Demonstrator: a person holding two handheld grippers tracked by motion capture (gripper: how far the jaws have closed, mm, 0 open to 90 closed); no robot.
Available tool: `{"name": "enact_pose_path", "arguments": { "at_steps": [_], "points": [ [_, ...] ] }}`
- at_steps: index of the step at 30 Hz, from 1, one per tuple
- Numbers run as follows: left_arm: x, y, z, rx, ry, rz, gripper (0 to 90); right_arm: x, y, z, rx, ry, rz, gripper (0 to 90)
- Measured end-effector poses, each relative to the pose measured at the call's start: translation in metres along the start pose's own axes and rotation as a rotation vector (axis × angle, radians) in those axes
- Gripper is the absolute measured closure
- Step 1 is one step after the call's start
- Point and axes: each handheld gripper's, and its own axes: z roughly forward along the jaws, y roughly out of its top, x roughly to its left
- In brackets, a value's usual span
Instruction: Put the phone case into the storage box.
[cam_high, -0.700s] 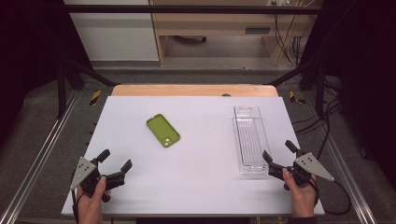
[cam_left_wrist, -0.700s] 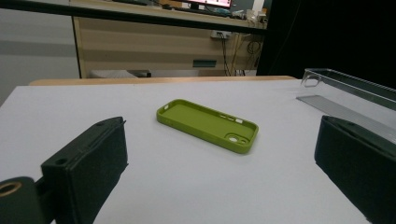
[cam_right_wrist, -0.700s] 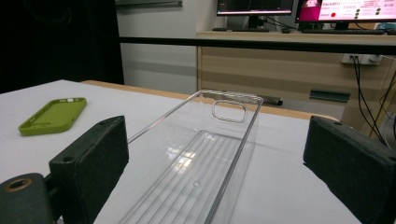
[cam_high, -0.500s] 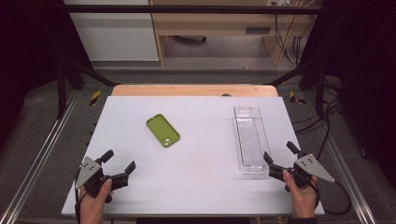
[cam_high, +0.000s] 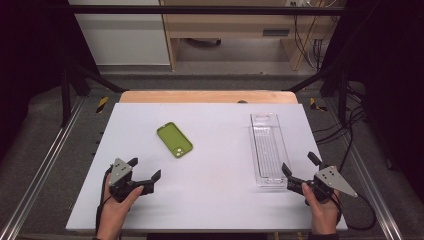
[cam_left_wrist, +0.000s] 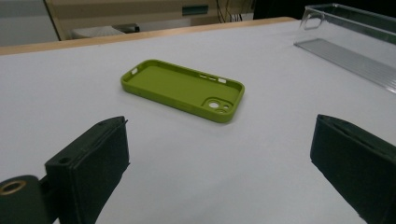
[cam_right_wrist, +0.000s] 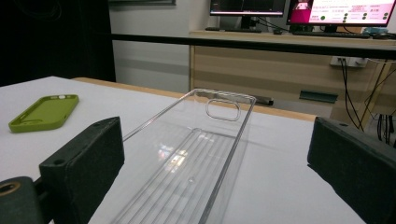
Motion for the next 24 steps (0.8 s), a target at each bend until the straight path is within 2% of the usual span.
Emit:
{"name": "enact_pose_path", "arguments": {
  "at_steps": [2, 6, 9, 12, 17, 21, 24],
  "points": [
    [-0.005, 0.009, 0.008, 0.012, -0.004, 0.007, 3.8, 0.001, 0.000, 0.001, 0.003, 0.004, -0.001, 3.9],
    [-0.014, 0.027, 0.025, 0.044, -0.040, 0.048, 3.0, 0.003, -0.001, 0.002, 0.016, 0.015, -0.016, 3.3],
    [-0.017, 0.038, 0.037, 0.058, -0.064, 0.055, 3.0, 0.003, -0.001, 0.002, 0.020, 0.015, -0.027, 3.2],
    [-0.017, 0.043, 0.045, 0.079, -0.064, 0.064, 3.0, 0.004, -0.001, 0.003, 0.022, 0.023, -0.024, 3.2],
    [-0.009, 0.053, 0.057, 0.125, -0.053, 0.066, 3.5, 0.007, -0.001, 0.004, 0.035, 0.031, -0.040, 3.3],
    [0.000, 0.061, 0.068, 0.163, -0.025, 0.038, 4.6, 0.009, 0.000, 0.001, 0.029, 0.028, -0.045, 3.4],
    [0.007, 0.068, 0.078, 0.190, -0.015, 0.038, 5.4, 0.010, 0.002, -0.002, 0.018, 0.020, -0.049, 3.0]
  ]
}}
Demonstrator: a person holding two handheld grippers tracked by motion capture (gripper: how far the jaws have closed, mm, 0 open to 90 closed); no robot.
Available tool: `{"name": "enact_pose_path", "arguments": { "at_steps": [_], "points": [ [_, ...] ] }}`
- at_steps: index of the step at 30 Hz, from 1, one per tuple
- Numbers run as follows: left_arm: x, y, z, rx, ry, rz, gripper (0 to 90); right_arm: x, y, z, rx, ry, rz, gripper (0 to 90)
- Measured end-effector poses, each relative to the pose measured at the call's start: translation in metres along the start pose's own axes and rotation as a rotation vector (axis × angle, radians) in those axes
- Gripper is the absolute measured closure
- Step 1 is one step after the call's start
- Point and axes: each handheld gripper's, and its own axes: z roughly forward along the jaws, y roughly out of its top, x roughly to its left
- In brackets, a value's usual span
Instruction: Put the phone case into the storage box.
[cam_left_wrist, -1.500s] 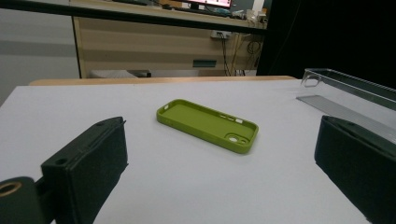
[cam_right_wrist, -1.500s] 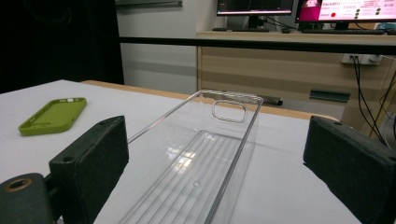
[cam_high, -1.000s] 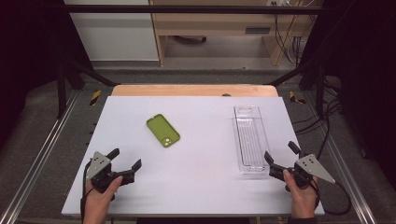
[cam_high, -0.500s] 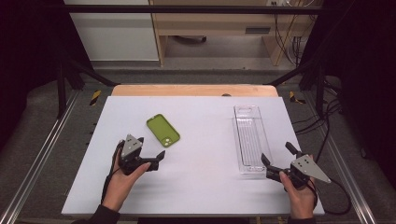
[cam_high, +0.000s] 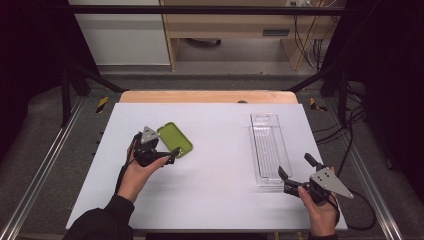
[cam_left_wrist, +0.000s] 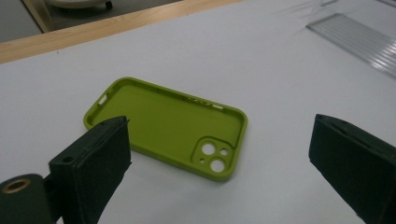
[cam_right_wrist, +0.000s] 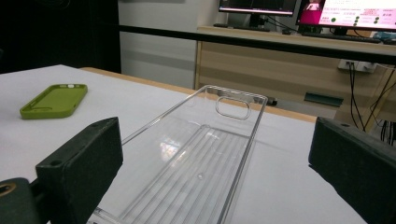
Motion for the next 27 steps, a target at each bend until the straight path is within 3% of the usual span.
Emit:
{"name": "enact_pose_path", "arguments": {
  "at_steps": [6, 7, 9, 12, 21, 24, 25, 26, 27],
  "points": [
    [0.012, 0.012, 0.017, 0.013, -0.013, 0.012, 5.7, -0.001, -0.001, 0.000, 0.005, -0.012, 0.001, 2.7],
    [0.014, 0.012, 0.019, 0.011, -0.021, 0.021, 8.5, -0.001, -0.001, 0.000, 0.008, -0.013, -0.001, 2.7],
    [0.016, 0.011, 0.023, 0.012, 0.008, 0.069, 17.7, 0.000, -0.001, 0.000, 0.008, -0.012, 0.001, 2.7],
    [0.020, 0.011, 0.027, 0.000, 0.018, 0.044, 18.6, 0.001, -0.001, 0.000, 0.008, -0.010, 0.003, 2.7],
    [0.022, 0.009, 0.031, 0.023, 0.035, 0.044, 21.0, -0.001, -0.001, -0.001, 0.009, -0.010, 0.013, 2.5],
    [0.022, 0.007, 0.034, 0.044, 0.032, 0.058, 29.1, -0.002, -0.002, -0.001, 0.012, -0.012, 0.014, 2.5],
    [0.021, 0.007, 0.035, 0.047, 0.033, 0.067, 33.9, -0.002, -0.002, -0.001, 0.012, -0.012, 0.015, 2.4],
    [0.020, 0.007, 0.036, 0.047, 0.035, 0.074, 44.2, -0.002, -0.002, -0.001, 0.011, -0.012, 0.016, 2.5],
    [0.019, 0.007, 0.036, 0.055, 0.040, 0.080, 44.2, -0.002, -0.002, -0.001, 0.011, -0.012, 0.016, 2.5]
  ]
}}
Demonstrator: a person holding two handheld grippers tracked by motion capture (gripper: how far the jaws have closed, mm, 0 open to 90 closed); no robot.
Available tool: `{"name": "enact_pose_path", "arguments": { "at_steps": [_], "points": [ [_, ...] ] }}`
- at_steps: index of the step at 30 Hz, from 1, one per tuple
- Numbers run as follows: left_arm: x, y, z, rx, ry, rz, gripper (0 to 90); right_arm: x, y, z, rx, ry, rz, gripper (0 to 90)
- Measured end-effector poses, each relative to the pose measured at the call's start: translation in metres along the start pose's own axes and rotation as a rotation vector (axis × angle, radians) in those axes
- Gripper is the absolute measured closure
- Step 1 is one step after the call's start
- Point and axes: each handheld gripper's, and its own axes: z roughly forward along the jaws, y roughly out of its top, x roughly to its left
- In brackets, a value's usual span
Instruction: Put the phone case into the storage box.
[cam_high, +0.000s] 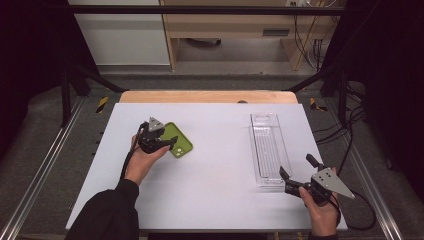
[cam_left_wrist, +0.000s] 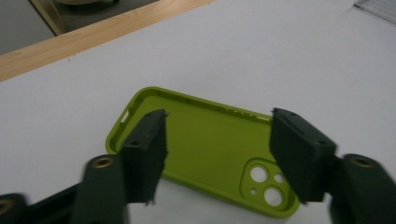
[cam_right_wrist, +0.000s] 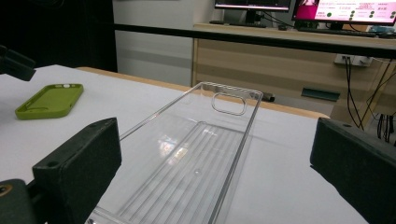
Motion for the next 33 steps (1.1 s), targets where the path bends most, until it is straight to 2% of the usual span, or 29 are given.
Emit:
{"name": "enact_pose_path", "arguments": {
  "at_steps": [5, 8, 11, 14, 18, 21, 25, 33],
  "points": [
    [-0.008, -0.002, 0.004, 0.046, -0.011, 0.031, 65.6, 0.000, 0.000, 0.000, 0.005, -0.001, -0.005, 2.6],
    [-0.013, -0.002, 0.005, 0.096, -0.012, 0.081, 74.5, 0.000, 0.000, 0.000, 0.003, -0.005, 0.002, 2.7],
    [-0.017, -0.003, 0.006, 0.133, -0.035, 0.101, 82.8, -0.001, 0.000, 0.001, -0.001, -0.005, 0.006, 2.9],
    [-0.019, -0.003, 0.009, 0.150, -0.048, 0.108, 88.9, -0.001, -0.001, 0.001, 0.007, -0.002, 0.004, 3.0],
    [-0.023, -0.003, 0.015, 0.167, -0.050, 0.117, 89.8, -0.002, -0.001, 0.000, 0.007, -0.005, 0.004, 3.1],
    [-0.025, -0.003, 0.020, 0.169, -0.074, 0.115, 89.8, -0.003, -0.001, -0.001, 0.002, -0.007, 0.007, 3.1],
    [-0.032, -0.004, 0.025, 0.187, -0.078, 0.135, 89.9, -0.004, -0.002, -0.001, 0.007, -0.006, 0.006, 3.2],
    [-0.037, -0.007, 0.034, 0.222, -0.104, 0.141, 89.9, -0.005, -0.001, -0.002, 0.004, -0.009, 0.011, 3.2]
  ]
}}
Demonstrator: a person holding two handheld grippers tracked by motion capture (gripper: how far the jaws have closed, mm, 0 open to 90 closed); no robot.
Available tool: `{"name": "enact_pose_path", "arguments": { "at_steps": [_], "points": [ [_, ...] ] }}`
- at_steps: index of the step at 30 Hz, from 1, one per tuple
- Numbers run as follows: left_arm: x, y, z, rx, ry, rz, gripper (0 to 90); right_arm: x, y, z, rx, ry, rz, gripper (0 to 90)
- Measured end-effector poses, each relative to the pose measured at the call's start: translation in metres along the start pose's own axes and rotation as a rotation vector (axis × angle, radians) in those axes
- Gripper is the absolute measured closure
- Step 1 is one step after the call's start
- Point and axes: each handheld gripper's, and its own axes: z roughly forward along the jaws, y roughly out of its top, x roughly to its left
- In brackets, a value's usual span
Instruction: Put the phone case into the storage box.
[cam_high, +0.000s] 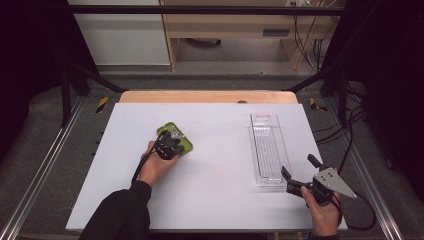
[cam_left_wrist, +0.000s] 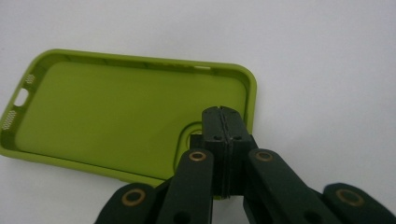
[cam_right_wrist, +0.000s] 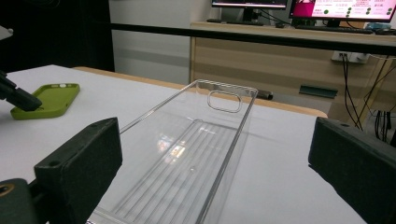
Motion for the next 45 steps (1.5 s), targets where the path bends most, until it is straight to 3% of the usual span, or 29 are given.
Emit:
{"name": "enact_pose_path", "arguments": {
  "at_steps": [5, 9, 14, 24, 29, 32, 37, 40, 45],
  "points": [
    [0.000, -0.001, -0.001, 0.001, -0.039, -0.011, 90.0, 0.000, 0.000, 0.000, 0.002, -0.004, 0.004, 2.8],
    [-0.007, -0.006, -0.004, -0.011, -0.079, -0.013, 90.0, 0.000, 0.000, 0.000, 0.005, -0.011, -0.002, 2.8],
    [-0.018, -0.014, -0.010, -0.036, -0.087, -0.045, 90.0, 0.000, -0.001, 0.000, 0.009, -0.004, 0.001, 2.7],
    [-0.040, -0.023, -0.019, -0.043, -0.112, -0.048, 90.0, -0.003, 0.000, -0.004, -0.013, -0.033, 0.004, 4.8],
    [-0.053, -0.026, -0.023, -0.047, -0.128, -0.037, 90.0, -0.001, 0.000, -0.003, -0.010, -0.027, -0.003, 5.0],
    [-0.062, -0.027, -0.025, -0.051, -0.130, -0.007, 90.0, -0.001, 0.000, -0.004, -0.011, -0.024, 0.001, 5.0],
    [-0.077, -0.029, -0.027, -0.059, -0.166, -0.008, 90.0, -0.002, 0.000, -0.003, -0.007, -0.026, 0.002, 5.1],
    [-0.088, -0.029, -0.029, -0.062, -0.157, 0.015, 90.0, -0.001, 0.000, -0.003, -0.008, -0.023, -0.004, 5.1],
    [-0.100, -0.028, -0.030, -0.061, -0.178, 0.018, 90.0, 0.000, -0.001, -0.002, 0.000, -0.019, -0.006, 5.1]
  ]
}}
